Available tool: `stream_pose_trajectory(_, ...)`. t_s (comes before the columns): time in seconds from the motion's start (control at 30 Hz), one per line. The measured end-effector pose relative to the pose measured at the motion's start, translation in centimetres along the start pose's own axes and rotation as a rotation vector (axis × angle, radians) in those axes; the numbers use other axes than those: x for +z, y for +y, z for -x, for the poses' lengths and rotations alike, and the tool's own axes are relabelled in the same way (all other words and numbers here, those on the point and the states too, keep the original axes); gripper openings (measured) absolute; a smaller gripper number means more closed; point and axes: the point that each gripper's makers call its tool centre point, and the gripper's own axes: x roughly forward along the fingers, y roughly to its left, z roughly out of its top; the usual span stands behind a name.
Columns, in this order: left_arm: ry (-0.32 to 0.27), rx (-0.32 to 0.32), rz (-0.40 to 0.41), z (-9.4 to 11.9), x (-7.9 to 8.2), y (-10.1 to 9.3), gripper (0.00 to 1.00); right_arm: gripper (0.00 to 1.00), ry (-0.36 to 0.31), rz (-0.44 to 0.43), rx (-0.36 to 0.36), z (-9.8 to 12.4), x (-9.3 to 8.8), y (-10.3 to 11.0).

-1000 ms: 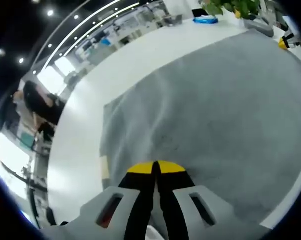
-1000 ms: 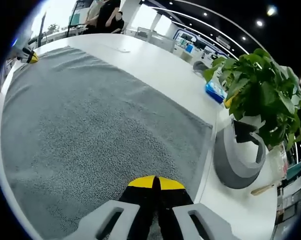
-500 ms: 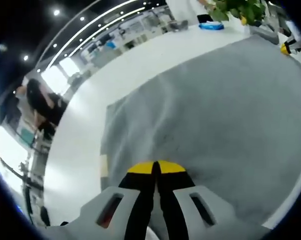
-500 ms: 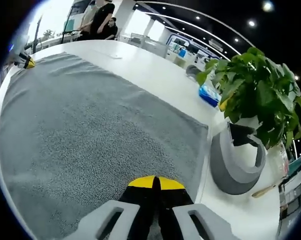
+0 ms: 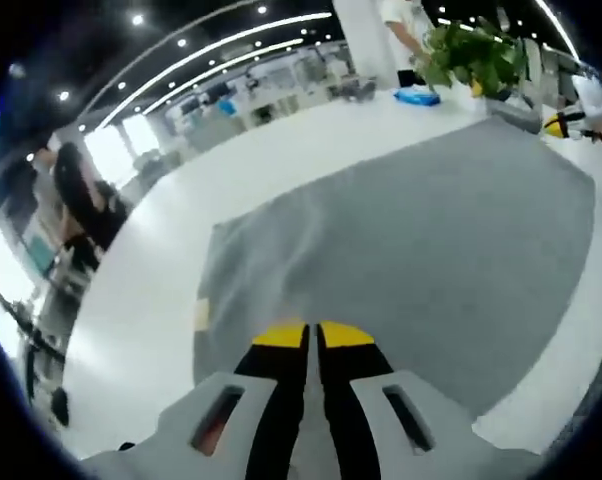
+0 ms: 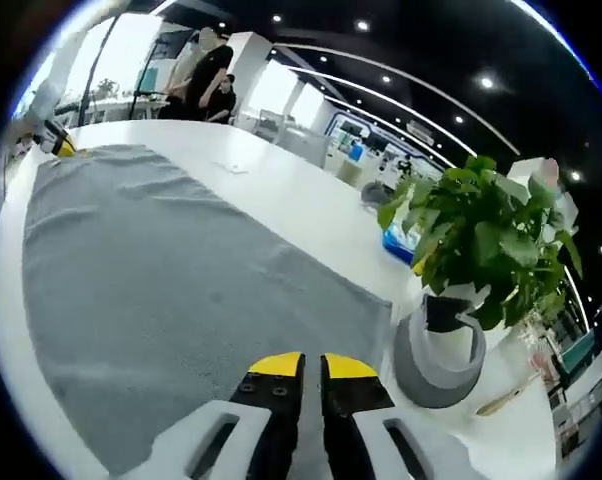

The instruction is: Open the folded towel by lifting each exposed corner and separating the folded layers until the towel lies flat within the target outline without major curled edges

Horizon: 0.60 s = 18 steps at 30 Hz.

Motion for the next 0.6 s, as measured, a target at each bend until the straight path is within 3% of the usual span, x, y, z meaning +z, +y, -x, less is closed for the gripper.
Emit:
stream_pose_trajectory(0.17, -0.122, -0.026, 0.051, 4.2, 3.0, -1.9, 0.1, 0.08, -0.077, -0.159, 0.017, 4.1, 1.4, 1.3)
stream_pose_trajectory(0.23, -0.185, -0.059, 0.09, 5.6, 4.3, -3.1, 0.17, 0.12, -0.094, -0.177, 0.029, 5.9, 1.7, 1.9)
stream_pose_trajectory(0.4, -0.262, -0.096, 0.166, 8.5, 5.5, -5.5, 0.39, 0.28, -0.19, -0.19, 0.033, 9.9, 3.0, 3.0)
stream_pose_trajectory(0.47, -0.286, -0.104, 0.182, 9.7, 5.7, -6.4, 0.48, 0.45, -0.222, -0.228, 0.042, 11.0, 3.5, 3.4)
stream_pose_trajectory(0.5, -0.297, -0.104, 0.184, 10.1, 5.7, -6.8, 0.54, 0.59, -0.243, -0.25, 0.046, 11.5, 3.9, 3.6)
stream_pose_trajectory(0.6, -0.343, -0.117, 0.213, 11.5, 6.1, -8.1, 0.8, 0.93, -0.301, -0.272, 0.072, 13.0, 5.0, 4.7)
